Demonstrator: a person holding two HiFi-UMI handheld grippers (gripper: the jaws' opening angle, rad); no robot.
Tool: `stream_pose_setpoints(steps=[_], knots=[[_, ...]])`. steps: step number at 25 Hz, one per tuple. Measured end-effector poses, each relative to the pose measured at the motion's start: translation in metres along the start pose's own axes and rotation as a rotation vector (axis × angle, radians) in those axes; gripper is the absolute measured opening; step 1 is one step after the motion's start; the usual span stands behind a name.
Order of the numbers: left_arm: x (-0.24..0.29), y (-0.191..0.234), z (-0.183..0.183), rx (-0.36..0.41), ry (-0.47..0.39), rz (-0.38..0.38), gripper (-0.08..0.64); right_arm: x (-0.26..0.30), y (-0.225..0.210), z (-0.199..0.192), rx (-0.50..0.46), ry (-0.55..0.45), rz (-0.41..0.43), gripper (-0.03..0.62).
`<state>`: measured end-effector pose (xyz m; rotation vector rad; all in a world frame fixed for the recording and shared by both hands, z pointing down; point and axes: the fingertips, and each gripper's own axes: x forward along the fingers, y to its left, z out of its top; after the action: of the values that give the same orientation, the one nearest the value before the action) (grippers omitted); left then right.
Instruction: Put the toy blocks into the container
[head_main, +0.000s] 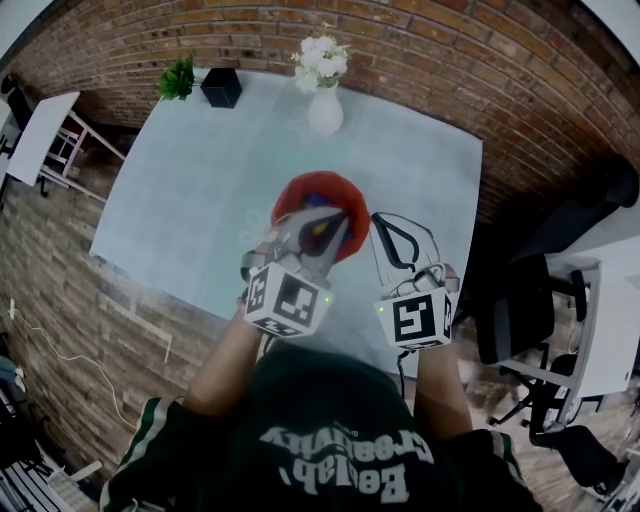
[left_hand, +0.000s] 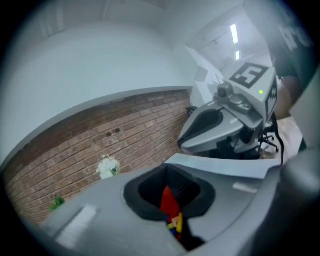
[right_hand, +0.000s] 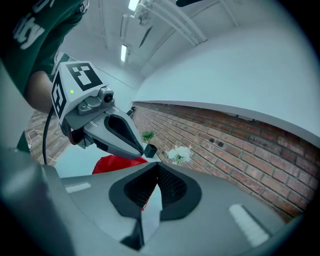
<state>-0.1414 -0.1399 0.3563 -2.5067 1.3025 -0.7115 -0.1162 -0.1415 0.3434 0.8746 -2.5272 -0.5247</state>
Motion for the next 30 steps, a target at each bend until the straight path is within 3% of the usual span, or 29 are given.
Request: stream_pose_setpoints(steps=[18, 30], knots=[[0.056, -0.084, 0.103, 0.097, -0.169, -0.134, 0.002, -0.11, -0.073, -0.044, 0.02, 0.083, -0.23, 0.006], [0.063, -0.103, 0.113, 0.106, -0.163, -0.141, 0.002, -0.123, -0.072, -0.048, -0.024, 0.062, -0.213, 0.006]])
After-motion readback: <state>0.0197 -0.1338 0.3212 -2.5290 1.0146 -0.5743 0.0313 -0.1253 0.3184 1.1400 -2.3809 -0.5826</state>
